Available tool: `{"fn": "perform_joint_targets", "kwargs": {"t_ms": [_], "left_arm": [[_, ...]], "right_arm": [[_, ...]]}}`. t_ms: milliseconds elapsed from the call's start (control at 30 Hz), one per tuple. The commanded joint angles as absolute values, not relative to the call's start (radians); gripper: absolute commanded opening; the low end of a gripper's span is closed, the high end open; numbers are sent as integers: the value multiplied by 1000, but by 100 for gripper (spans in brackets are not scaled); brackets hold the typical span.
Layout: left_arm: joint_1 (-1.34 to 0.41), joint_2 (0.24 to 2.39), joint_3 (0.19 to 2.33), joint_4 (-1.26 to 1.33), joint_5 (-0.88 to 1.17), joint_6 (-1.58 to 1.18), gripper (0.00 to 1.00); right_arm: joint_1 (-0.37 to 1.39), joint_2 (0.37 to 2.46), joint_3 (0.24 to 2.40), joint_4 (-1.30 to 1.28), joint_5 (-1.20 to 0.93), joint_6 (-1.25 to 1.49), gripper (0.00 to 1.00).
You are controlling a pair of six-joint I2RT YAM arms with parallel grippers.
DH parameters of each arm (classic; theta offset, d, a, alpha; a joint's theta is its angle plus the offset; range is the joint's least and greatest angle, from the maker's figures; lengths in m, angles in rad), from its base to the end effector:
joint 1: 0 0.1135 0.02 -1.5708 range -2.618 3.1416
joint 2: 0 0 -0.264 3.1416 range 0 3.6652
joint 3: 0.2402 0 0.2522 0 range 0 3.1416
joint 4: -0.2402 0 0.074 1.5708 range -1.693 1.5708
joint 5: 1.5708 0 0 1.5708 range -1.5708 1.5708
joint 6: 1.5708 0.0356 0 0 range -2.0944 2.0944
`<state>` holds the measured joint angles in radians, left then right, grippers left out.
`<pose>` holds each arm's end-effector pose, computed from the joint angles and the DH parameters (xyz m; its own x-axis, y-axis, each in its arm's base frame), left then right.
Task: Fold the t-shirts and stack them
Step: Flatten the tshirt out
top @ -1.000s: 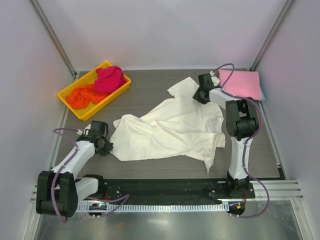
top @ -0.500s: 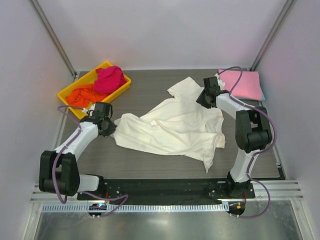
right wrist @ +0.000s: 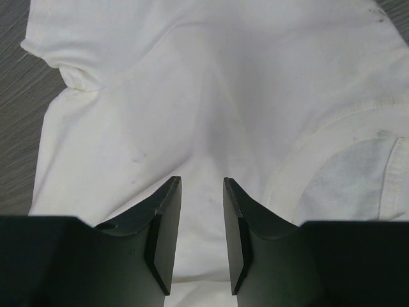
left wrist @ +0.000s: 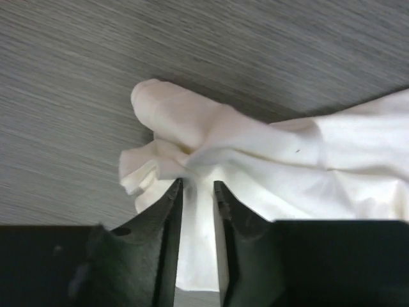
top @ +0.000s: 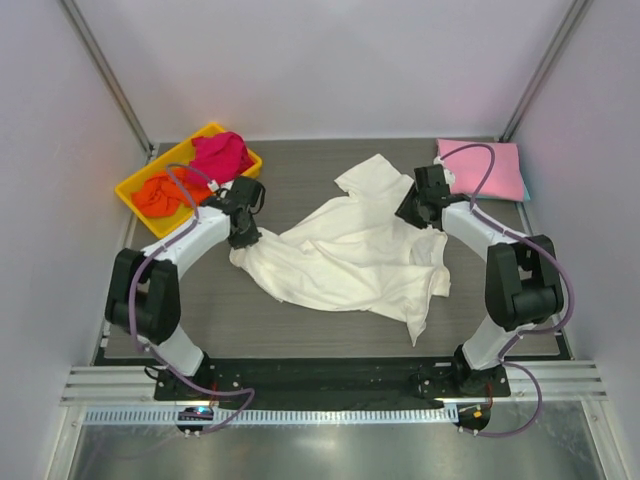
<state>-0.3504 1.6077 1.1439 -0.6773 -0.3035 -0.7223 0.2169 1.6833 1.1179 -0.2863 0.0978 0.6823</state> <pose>0.3048 -0.1001 0.2232 -0.7799 -0.3867 -0.4922 -0.4064 0.9109 -0.0716 0.3530 0.0742 0.2129 -0.6657 0.4959 -0.5576 0.3459 0.8672 0.3583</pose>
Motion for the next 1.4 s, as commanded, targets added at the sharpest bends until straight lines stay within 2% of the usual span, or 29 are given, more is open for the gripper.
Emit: {"fn": "perform_joint_targets", "kwargs": {"t_ms": [0,67,133,200,233,267,367,533,667,867,1033,1133,1367], "left_arm": [[-347,1667,1282,-791,-311,-643,29],[-347,1651,1319,-836,-383,-624,39],[-330,1587,1301,-877,-420,-617,42],[-258,1533,1266,-870,-321,-607,44],[-221,1488,1214,-859,-263,-610,44],[-180,1468,1186,-844,-118,-614,43],[-58,1399,1070,-779,24,-643,40],[-5,1355,990,-764,34,-655,38],[112,1356,924,-733,152,-653,33],[115,1324,805,-556,242,-713,48],[114,1374,795,-443,327,-753,44],[103,1390,821,-408,356,-764,39],[41,1492,916,-376,367,-769,37]], "right_arm": [[224,1595,1111,-268,80,660,39],[229,1566,1106,-276,71,658,39],[232,1548,1101,-281,66,652,40],[238,1523,1094,-281,51,652,40],[239,1516,1088,-282,46,652,40],[244,1511,1086,-282,41,653,40],[250,1493,1083,-282,35,657,40],[258,1473,1083,-284,23,655,40],[259,1456,1077,-284,20,658,40],[268,1456,1072,-285,15,658,40],[307,1456,1088,-282,-35,608,40],[403,1463,1101,-262,-41,530,42],[673,1568,1129,-95,-149,378,47]]}}
